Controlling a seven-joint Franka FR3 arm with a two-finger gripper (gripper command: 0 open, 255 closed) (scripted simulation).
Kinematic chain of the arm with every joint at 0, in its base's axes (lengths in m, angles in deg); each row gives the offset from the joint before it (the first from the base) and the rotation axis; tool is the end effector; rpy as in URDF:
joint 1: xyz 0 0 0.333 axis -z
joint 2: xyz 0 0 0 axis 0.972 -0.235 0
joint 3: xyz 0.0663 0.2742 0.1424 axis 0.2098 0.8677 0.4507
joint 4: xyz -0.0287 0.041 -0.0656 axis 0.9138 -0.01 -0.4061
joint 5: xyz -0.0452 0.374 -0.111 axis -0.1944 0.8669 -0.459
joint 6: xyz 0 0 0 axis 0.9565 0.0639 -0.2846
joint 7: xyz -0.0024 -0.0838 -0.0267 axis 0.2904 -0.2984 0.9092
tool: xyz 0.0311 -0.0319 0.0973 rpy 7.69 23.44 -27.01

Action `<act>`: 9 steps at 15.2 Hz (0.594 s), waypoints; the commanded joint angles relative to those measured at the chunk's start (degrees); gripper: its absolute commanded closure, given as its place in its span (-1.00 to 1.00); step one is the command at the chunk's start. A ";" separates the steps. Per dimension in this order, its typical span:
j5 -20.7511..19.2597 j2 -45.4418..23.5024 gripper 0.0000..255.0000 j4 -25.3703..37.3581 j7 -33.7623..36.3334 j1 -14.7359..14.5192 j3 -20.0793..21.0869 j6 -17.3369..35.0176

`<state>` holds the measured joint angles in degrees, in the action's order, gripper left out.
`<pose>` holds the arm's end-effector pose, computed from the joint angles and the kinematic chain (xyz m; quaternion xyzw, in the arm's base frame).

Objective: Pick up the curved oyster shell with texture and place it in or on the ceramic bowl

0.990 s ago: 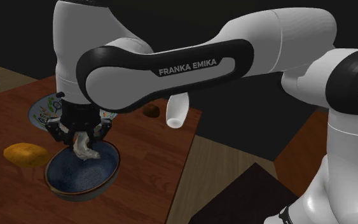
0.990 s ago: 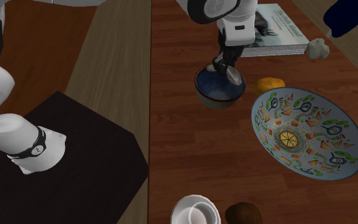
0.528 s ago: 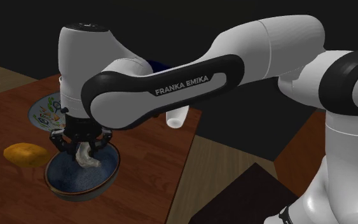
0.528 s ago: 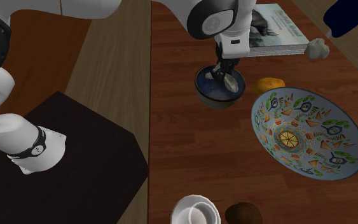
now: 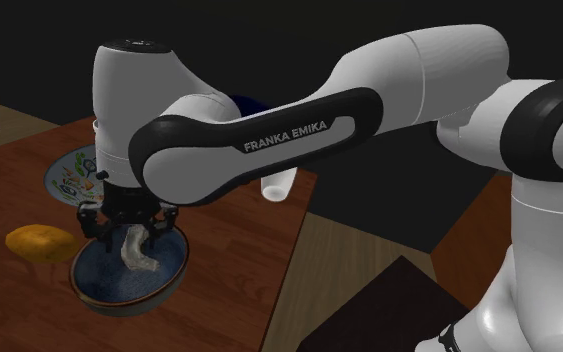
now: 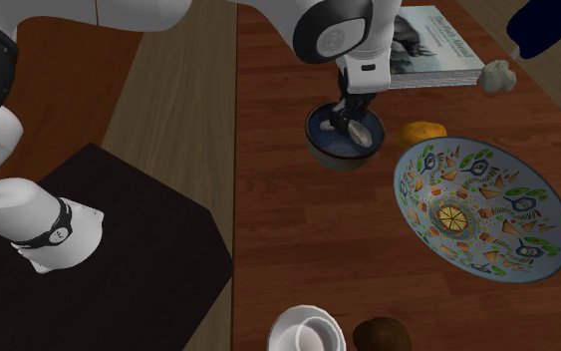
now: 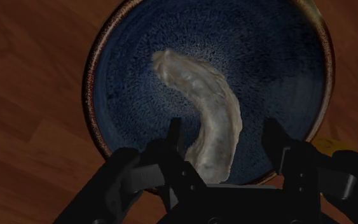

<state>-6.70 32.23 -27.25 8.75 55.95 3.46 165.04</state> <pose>0.4993 0.4982 0.3950 -0.9878 0.1358 -0.0272 0.0717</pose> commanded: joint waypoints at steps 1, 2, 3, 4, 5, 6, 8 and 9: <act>0.00 0.00 -1.00 0.00 0.00 0.00 0.00 0.00; 0.00 0.00 -1.00 0.00 0.00 0.00 0.00 0.00; 0.00 0.00 -1.00 0.00 0.00 0.00 0.00 0.00; 0.00 0.00 -1.00 0.00 0.00 0.00 0.00 0.00; 0.00 0.00 -1.00 0.00 0.00 0.00 0.00 0.00; 0.52 0.97 -1.00 0.46 -0.30 0.28 0.32 -1.34; 1.51 2.75 -1.00 1.67 -0.88 0.76 0.89 -4.15; 1.88 3.38 -1.00 2.25 -1.10 0.92 1.09 -5.30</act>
<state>-5.22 35.16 -26.10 8.23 56.55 4.42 161.28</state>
